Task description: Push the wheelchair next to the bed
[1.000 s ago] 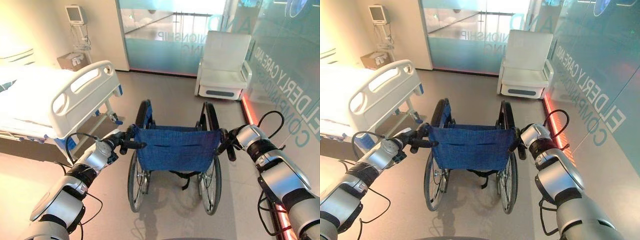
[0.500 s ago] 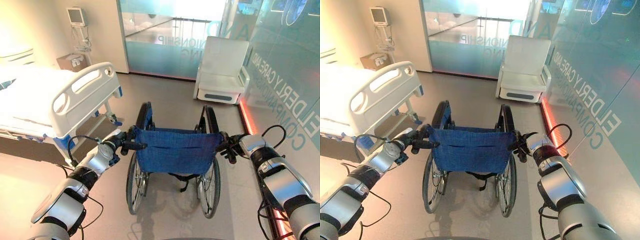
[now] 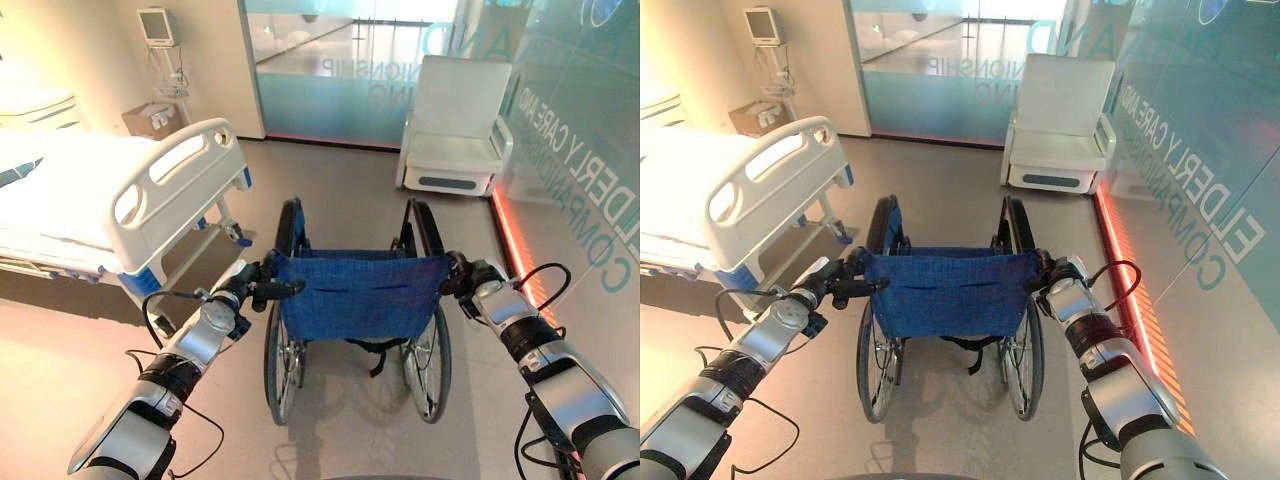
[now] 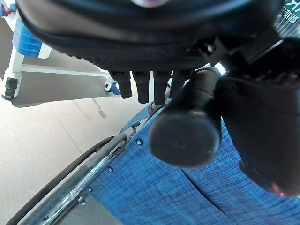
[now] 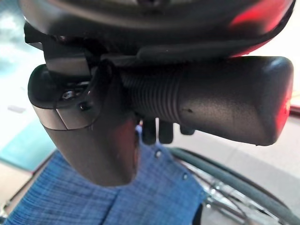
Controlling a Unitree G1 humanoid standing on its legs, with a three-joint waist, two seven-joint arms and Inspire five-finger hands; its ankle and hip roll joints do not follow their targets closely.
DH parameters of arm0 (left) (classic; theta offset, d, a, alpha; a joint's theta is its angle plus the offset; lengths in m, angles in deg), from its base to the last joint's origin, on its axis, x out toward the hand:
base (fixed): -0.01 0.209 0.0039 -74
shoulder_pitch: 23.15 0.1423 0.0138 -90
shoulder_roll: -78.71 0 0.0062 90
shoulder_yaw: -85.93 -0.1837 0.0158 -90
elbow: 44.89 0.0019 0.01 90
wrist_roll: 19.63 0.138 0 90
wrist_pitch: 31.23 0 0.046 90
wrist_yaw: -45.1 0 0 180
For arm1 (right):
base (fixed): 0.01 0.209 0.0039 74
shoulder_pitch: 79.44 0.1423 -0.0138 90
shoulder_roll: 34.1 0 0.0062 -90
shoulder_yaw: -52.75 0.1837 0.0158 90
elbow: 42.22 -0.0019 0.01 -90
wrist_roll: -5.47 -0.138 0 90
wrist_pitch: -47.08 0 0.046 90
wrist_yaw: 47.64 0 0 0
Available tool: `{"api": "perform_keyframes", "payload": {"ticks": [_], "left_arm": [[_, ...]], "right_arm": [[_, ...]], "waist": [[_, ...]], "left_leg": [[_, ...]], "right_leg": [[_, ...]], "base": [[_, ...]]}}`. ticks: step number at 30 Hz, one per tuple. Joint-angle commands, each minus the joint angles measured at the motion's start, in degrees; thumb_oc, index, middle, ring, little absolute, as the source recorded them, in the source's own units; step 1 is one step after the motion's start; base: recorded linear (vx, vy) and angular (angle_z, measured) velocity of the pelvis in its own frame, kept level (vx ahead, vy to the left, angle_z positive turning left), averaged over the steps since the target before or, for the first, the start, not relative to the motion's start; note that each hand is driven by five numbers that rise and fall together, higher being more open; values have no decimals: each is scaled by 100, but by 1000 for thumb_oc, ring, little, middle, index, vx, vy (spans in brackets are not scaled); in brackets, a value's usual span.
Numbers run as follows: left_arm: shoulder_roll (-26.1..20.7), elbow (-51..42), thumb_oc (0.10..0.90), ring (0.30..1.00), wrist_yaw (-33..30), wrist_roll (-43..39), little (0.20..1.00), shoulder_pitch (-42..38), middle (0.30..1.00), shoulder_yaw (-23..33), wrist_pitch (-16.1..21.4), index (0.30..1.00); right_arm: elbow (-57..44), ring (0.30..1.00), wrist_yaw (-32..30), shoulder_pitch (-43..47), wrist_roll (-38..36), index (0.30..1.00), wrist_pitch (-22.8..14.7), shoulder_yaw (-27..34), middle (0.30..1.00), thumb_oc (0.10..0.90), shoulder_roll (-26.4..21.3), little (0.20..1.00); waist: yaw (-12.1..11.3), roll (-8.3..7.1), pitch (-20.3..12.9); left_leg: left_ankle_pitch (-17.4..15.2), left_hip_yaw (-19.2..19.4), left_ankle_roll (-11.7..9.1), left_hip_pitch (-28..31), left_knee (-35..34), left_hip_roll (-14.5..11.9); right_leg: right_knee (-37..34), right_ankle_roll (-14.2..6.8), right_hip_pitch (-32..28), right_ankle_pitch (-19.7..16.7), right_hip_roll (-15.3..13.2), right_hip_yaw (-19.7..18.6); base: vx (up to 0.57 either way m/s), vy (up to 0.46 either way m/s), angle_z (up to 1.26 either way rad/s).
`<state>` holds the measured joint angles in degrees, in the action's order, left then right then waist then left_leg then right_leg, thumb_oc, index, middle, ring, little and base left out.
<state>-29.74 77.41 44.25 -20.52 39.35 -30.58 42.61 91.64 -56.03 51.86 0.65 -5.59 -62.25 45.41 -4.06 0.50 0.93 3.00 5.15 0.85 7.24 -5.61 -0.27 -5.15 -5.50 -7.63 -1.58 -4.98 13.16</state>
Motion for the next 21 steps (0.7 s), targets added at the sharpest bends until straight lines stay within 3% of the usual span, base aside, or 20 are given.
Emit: {"api": "perform_keyframes", "payload": {"ticks": [1, 3, 11, 13, 14, 16, 17, 19, 21], "left_arm": [[-4, 635, 400, 300, -92, 293, 300, -300, 300, -2, -213, 300], [14, 804, 400, 300, -54, 237, 300, -478, 300, -38, -466, 300], [-21, 1278, 400, 300, -67, -68, 300, -1009, 300, 7, -536, 300], [-118, 1278, 400, 300, -31, -115, 300, -1121, 300, 29, -487, 300], [-128, 1276, 400, 300, -30, -117, 300, -1131, 300, 31, -483, 300], [-298, 1147, 400, 300, 15, -102, 300, -1195, 300, 14, -398, 300], [-325, 1095, 400, 300, 20, -105, 300, -1170, 300, 18, -395, 300], [-311, 878, 400, 300, 130, -7, 300, -1006, 300, 64, -454, 300], [-261, 787, 400, 300, 229, 96, 300, -887, 300, 72, -492, 300]], "right_arm": [[-232, 300, 807, -504, 309, 300, -867, -650, 300, 400, -54, 300], [-200, 300, 845, -346, 254, 300, -825, -715, 300, 400, -83, 300], [54, 300, 883, 36, 181, 300, -893, -800, 300, 400, -19, 300], [13, 300, 898, 56, 180, 300, -949, -780, 300, 400, -12, 300], [7, 300, 922, 59, 220, 300, -973, -778, 300, 400, -13, 300], [-236, 300, 759, -141, 229, 300, -1099, -704, 300, 400, -232, 300], [-327, 300, 736, -238, 223, 300, -1127, -675, 300, 400, -294, 300], [-668, 300, 657, -634, 172, 300, -1044, -514, 300, 400, -494, 300], [-826, 300, 608, -880, 184, 300, -900, -409, 300, 400, -579, 300]], "waist": [[195, 6, 370], [209, 5, 403], [222, 38, 529], [258, 95, 653], [258, 90, 660], [321, 190, 855], [340, 179, 889], [494, 117, 999], [650, 97, 1063]], "left_leg": [[-417, 112, 87, 49, 61, 390], [-429, 133, 99, 51, 97, 396], [-562, 284, 174, -41, 454, 384], [-579, 277, 278, -111, 565, 391], [-582, 285, 288, -124, 576, 400], [-570, 280, 275, -214, 685, 365], [-581, 252, 270, -223, 710, 391], [-649, 9, 244, -108, 717, 513], [-779, -220, 193, 110, 687, 572]], "right_leg": [[227, 57, 36, 107, 103, -111], [294, 56, 56, 129, 86, -127], [901, 31, 199, 326, -50, -131], [1904, -63, 575, 308, -148, -180], [2005, -76, 637, 315, -167, -195], [3401, -91, 1201, -8, -221, -271], [3550, -115, 1336, -150, -229, -316], [3250, -171, 1743, -699, -219, -510], [2557, -156, 2039, -888, -271, -539]], "base": [[46, 44, -1], [39, 58, -2], [60, 100, -3], [57, 154, -6], [39, 141, -2], [88, 154, 1], [212, 101, 0], [325, -16, 12], [385, -112, 49]]}}
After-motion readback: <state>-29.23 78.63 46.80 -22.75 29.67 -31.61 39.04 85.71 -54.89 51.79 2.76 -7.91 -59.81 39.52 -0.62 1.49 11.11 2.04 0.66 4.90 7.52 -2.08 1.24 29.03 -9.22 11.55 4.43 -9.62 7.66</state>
